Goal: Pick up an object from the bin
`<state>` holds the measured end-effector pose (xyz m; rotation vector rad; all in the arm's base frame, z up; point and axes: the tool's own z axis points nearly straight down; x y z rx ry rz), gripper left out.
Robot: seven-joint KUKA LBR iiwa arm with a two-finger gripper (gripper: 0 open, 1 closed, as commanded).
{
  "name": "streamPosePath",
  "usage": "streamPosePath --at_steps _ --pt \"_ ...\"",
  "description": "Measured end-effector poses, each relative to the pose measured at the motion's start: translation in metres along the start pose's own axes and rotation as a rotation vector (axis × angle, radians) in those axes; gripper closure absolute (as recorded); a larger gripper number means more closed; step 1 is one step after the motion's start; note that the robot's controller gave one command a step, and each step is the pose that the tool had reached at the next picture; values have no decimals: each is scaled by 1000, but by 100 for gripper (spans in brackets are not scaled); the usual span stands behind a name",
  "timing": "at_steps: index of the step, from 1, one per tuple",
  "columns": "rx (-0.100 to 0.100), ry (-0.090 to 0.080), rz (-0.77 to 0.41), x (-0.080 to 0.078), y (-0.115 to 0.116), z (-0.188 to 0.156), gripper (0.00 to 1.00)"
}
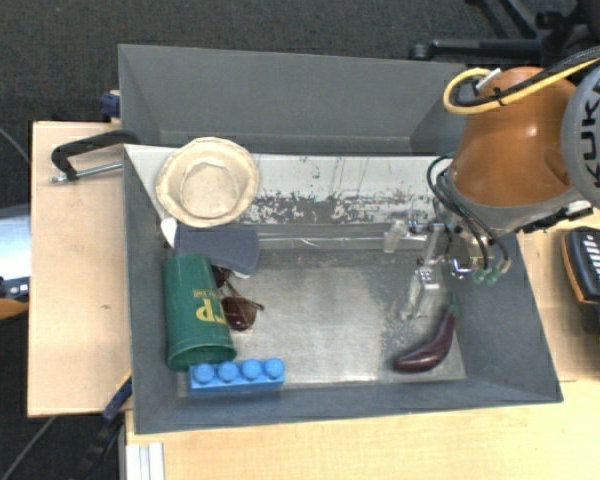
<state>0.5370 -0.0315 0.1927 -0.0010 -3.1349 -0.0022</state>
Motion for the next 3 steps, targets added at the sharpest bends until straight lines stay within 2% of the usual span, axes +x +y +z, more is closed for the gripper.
streamPosePath --at_steps 1,2,3 --pt "1 -9 -1 -2 0 -5 0" --pt "0 -10 -106 11 -19 44 0" --pt "1 -6 -440 32 -43 56 0"
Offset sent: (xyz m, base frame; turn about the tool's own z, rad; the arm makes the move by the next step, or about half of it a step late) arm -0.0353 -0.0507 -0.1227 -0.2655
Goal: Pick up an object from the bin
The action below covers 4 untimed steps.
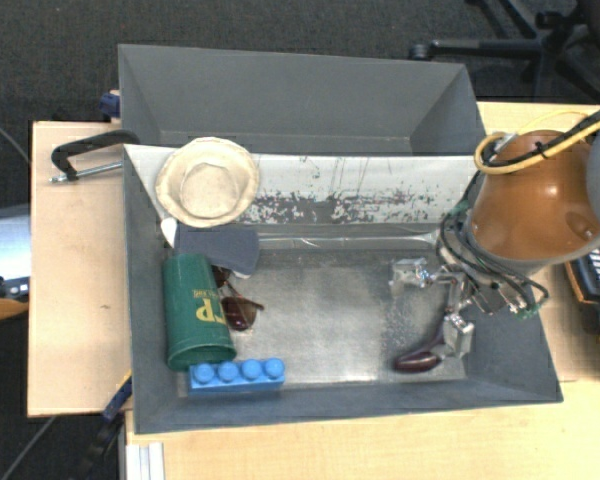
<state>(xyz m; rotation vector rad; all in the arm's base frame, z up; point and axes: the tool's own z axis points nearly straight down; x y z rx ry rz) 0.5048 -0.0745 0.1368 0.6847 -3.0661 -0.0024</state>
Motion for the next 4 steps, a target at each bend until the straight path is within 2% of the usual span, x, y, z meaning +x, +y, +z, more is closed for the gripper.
streamPosePath --at_steps 1,2,3,4 --pt "1 -3 -12 19 -27 8 0" --pt "-3 1 -180 23 -16 69 0" --pt "2 -7 -252 24 -21 66 100" --pt "2 -7 -252 24 -21 66 100"
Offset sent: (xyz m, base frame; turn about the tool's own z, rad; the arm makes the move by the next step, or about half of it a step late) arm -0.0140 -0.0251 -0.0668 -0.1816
